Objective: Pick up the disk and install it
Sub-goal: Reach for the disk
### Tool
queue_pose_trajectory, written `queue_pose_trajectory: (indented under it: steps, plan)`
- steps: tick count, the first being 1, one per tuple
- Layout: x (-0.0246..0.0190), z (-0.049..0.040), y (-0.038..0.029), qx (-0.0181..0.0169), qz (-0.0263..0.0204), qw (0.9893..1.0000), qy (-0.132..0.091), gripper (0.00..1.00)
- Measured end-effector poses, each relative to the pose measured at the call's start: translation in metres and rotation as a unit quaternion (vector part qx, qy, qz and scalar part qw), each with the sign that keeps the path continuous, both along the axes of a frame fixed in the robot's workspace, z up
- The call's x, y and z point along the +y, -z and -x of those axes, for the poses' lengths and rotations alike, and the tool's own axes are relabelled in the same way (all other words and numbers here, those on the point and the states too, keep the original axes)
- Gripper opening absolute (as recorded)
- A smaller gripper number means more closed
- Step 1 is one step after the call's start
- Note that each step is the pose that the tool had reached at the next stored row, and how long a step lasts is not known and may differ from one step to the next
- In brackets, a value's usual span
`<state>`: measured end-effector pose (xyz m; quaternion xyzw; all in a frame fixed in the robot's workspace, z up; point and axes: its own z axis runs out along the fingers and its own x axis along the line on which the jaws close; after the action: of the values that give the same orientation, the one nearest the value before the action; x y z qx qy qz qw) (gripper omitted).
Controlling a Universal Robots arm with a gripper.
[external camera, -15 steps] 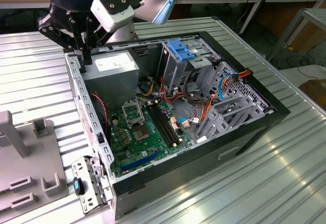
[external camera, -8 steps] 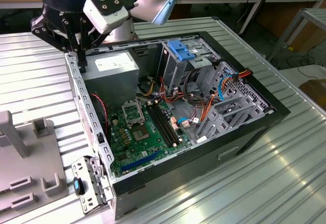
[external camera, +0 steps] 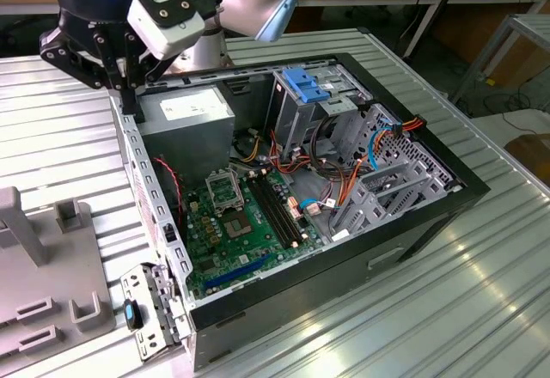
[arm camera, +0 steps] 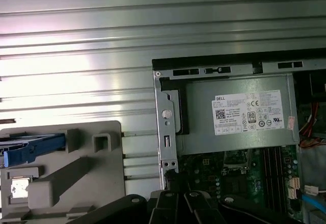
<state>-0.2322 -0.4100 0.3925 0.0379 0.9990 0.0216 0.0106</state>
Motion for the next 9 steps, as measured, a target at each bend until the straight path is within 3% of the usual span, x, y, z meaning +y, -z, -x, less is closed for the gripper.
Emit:
queue_pose_trajectory:
  steps: [9]
  plan:
    - [-0.0018, 0.0107, 0.0001, 0.0001, 0.0000, 1.0000, 0.000, 0.11]
